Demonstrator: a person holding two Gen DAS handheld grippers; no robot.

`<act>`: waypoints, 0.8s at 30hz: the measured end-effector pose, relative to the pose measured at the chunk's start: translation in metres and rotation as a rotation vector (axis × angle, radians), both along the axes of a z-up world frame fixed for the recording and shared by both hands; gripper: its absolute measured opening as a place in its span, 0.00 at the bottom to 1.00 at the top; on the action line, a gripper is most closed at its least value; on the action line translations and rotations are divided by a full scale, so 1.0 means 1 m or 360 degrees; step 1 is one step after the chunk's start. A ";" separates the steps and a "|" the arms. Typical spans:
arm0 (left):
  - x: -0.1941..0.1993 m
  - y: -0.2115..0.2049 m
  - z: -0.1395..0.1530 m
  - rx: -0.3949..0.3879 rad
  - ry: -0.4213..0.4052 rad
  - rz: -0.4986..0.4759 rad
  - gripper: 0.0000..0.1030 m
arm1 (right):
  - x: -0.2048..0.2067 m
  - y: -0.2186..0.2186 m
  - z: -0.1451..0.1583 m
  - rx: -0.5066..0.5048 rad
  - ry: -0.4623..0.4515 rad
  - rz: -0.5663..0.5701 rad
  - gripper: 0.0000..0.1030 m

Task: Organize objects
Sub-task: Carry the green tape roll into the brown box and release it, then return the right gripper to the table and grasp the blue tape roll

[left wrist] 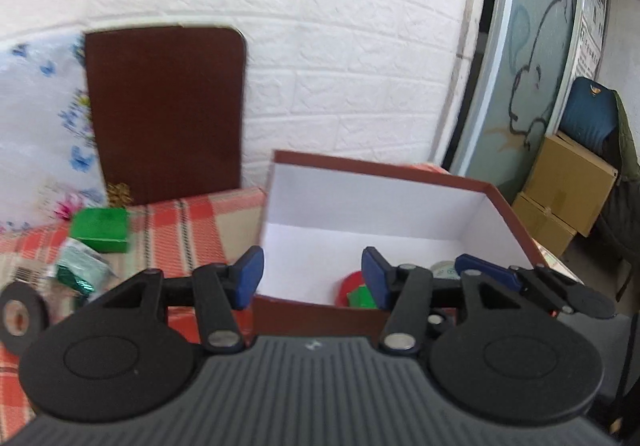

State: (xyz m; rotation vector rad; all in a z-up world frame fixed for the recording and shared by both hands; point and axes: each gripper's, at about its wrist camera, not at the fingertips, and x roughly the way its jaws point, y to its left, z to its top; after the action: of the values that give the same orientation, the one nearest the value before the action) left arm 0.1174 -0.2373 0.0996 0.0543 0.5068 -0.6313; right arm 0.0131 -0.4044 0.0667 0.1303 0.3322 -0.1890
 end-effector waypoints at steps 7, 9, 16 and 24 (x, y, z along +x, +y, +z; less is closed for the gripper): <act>0.000 0.071 -0.021 0.0070 0.0001 0.0205 0.55 | 0.003 0.044 0.009 -0.0002 -0.0004 0.0135 0.71; 0.005 0.093 -0.034 0.0097 0.0049 0.0278 0.55 | 0.003 0.062 0.008 -0.0016 0.0022 0.0165 0.72; 0.025 0.178 -0.090 0.0228 0.0157 0.0603 0.55 | 0.015 0.116 -0.012 -0.0029 0.0135 0.0311 0.72; 0.040 0.269 -0.131 0.0034 0.0113 0.0893 0.72 | 0.061 0.179 -0.045 -0.0120 0.0309 0.0505 0.69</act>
State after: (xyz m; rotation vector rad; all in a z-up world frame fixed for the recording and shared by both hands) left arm 0.1574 0.0319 -0.0317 -0.0891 0.5666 -0.0785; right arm 0.0742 -0.2252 0.0217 -0.0166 0.5332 0.1010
